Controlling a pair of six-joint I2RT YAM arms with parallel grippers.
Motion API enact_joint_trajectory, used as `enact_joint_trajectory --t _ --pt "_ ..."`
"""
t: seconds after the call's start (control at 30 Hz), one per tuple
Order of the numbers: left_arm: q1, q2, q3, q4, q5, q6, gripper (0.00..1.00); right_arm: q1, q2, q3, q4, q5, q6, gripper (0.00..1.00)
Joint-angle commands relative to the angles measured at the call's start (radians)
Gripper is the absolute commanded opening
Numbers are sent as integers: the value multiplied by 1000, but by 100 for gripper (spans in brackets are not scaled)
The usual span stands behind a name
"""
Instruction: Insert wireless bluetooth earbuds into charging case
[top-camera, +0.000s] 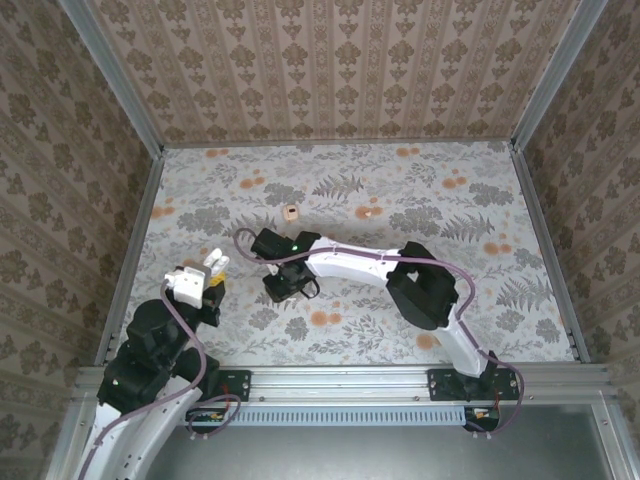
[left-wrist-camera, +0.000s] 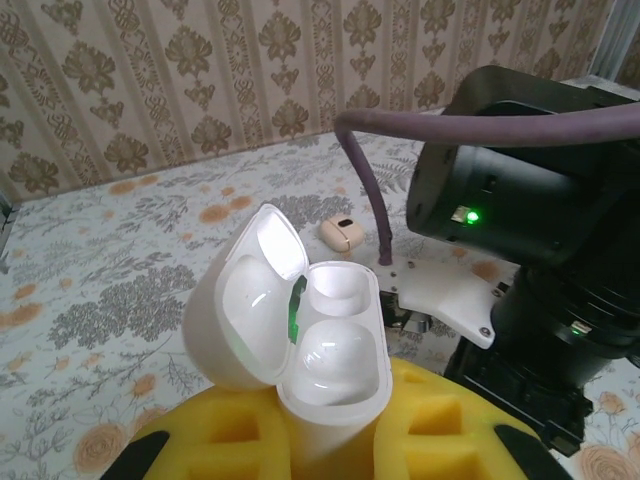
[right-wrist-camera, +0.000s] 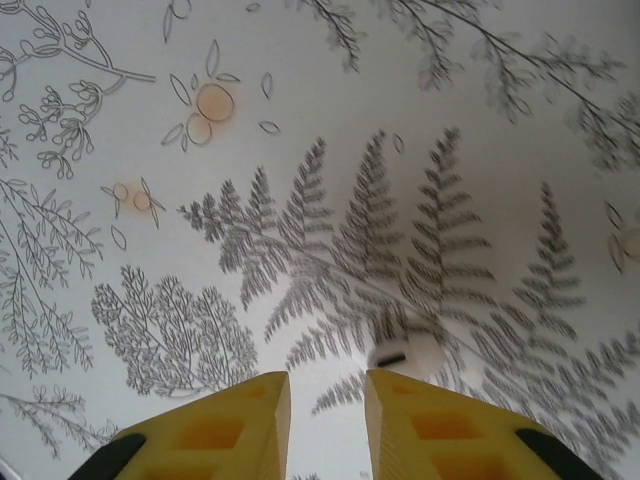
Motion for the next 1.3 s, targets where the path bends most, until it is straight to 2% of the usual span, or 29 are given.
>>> enact_joint_trajectory --t 0.0,0.23,0.37,0.9,1.27 --pt "-1 -8 -5 -2 -29 -24 0 -1 50 67 -43 -46 -45 28" --pt "-1 -5 -20 8 -41 -29 0 -11 137 183 -123 -70 -141 30" --pt "-1 1 -23 10 -45 -28 0 -22 155 190 -167 -80 -151 29" --pt "-1 29 -35 38 -20 -48 0 -122 -2 -85 -116 -25 -75 33" --pt "-1 53 -50 65 0 -77 0 -166 -67 -156 -87 -43 -9 39"
